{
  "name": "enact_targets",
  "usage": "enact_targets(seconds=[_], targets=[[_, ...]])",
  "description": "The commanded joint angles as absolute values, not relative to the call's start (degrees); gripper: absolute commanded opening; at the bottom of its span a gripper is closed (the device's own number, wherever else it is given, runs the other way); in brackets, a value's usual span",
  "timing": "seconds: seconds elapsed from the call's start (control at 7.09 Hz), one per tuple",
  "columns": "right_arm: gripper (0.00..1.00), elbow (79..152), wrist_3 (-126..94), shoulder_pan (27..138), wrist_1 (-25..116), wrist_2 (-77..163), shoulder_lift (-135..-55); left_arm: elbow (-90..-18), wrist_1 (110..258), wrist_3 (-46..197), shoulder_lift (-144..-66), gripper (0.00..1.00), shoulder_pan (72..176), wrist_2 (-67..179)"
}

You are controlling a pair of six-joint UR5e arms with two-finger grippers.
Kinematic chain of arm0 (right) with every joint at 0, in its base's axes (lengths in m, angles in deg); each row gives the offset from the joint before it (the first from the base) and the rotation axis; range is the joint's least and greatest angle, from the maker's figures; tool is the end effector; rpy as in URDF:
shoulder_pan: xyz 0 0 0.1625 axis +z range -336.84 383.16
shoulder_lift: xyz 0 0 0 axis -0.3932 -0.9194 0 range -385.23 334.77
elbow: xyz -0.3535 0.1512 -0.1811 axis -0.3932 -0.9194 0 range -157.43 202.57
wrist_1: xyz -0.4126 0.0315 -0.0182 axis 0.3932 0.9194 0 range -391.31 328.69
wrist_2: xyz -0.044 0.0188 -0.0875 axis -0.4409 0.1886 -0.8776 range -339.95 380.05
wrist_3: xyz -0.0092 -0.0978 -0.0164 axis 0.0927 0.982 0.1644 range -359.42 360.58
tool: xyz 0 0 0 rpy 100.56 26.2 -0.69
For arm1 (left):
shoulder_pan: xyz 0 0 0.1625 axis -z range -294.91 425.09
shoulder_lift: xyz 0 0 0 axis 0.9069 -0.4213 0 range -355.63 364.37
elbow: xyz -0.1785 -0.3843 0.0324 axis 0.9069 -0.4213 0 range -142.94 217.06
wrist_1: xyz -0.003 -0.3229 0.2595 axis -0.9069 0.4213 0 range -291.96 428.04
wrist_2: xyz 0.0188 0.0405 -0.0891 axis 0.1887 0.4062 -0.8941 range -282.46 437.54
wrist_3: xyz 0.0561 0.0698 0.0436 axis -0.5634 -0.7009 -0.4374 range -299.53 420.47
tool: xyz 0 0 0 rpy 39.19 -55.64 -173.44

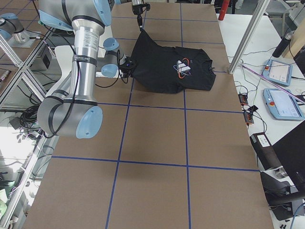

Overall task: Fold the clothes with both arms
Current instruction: 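Lift the hem with both grippers and fold it toward the collar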

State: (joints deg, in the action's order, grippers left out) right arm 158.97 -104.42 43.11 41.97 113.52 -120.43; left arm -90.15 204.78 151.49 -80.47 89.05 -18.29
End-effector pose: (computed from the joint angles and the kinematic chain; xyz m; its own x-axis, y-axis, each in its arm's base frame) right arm -0.3266 -0.2540 0.2957 0.4066 0.4225 0.8101 -0.4118 0.8762 -0.2503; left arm 0.3254 -0.2795 0.2992 0.1720 -0.0959 -0.9804 0.3160 0.9480 -0.0373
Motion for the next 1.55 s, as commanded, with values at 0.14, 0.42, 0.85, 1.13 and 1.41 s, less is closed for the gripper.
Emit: enact_targets(seconds=[0.14,0.42,0.85,1.13,1.41], targets=[[0.0,142.26,-92.45,61.87,54.74,125.32,-100.15,-78.9,200.04,140.9,-89.4,0.0,105.65,-27.3],[0.0,134.23,-87.5,67.78,54.56,128.5,-95.91,-69.96,199.96,137.99,-96.58,0.0,111.12,-30.98],[0.0,117.64,-85.21,70.88,54.21,128.6,-83.36,-54.32,200.14,137.02,-109.93,0.0,114.82,-31.62],[0.0,108.57,-82.57,72.11,53.86,128.34,-76.94,-41.93,201.36,134.04,-117.33,0.0,116.67,-31.27],[0.0,101.71,-82.22,72.63,50.38,127.81,-74.1,-32.77,208.37,133.77,-119.2,0.0,116.85,-30.22]])
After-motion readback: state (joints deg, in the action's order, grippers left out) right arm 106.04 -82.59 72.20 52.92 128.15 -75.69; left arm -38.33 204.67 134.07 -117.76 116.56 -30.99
